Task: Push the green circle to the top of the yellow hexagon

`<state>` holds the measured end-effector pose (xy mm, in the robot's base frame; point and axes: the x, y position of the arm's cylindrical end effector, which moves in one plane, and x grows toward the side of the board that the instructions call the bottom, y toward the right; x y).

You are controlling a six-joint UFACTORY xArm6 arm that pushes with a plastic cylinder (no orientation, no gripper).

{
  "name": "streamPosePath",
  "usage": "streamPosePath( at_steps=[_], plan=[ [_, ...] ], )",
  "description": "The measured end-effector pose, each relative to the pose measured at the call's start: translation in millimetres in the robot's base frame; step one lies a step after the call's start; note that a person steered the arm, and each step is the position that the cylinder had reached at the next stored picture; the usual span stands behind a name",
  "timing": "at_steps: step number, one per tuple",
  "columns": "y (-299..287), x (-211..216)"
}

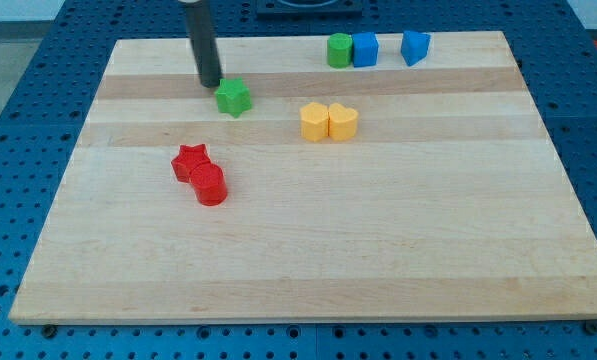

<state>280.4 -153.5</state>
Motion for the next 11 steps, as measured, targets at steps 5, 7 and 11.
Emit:
streamPosePath(
  at_steps=[5, 7, 11],
  plan=[
    [197.9, -77.0],
    [161.0, -50.6],
    [193.1, -51.3]
  ],
)
